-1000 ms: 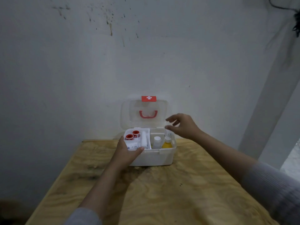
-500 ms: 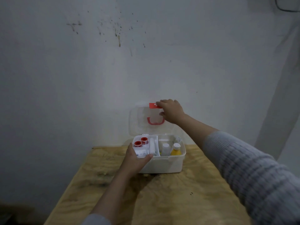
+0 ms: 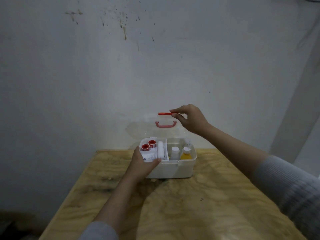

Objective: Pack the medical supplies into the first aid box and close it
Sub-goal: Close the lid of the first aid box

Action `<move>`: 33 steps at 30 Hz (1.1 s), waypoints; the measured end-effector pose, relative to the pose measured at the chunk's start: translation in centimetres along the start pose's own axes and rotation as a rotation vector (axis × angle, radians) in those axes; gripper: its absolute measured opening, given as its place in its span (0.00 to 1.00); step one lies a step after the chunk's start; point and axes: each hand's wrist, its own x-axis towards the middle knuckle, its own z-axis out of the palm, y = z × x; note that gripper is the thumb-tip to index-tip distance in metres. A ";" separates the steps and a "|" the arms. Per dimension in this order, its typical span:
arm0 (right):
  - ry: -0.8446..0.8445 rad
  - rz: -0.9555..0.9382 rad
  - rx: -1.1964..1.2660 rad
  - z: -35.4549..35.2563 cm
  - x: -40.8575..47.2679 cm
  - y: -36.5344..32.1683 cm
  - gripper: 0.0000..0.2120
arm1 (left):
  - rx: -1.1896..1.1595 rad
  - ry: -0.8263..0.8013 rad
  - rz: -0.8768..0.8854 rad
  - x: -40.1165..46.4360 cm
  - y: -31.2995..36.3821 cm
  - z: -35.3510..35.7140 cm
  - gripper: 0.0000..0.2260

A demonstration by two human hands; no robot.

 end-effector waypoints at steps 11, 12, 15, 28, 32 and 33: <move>0.029 -0.014 0.030 4.3 -11.2 -0.6 0.16 | -0.035 0.030 0.045 -1.1 -1.4 -0.4 0.59; 0.030 -0.012 0.026 4.6 -11.7 -0.6 0.16 | -0.040 0.029 0.082 -1.6 -1.7 -0.6 0.59; 0.056 -0.010 0.023 5.2 -12.4 -0.7 0.16 | -0.033 0.071 0.206 -2.5 -2.1 -1.2 0.50; 0.054 0.063 0.037 6.0 -12.6 -1.5 0.26 | 0.011 0.219 0.311 -2.1 -2.8 -0.1 0.26; 0.078 0.047 -0.027 6.5 -12.7 -1.3 0.25 | 0.011 0.232 0.325 -2.2 -2.7 0.0 0.26; 0.089 0.044 -0.040 6.7 -12.7 -1.2 0.24 | 0.012 0.231 0.329 -2.2 -2.7 0.0 0.26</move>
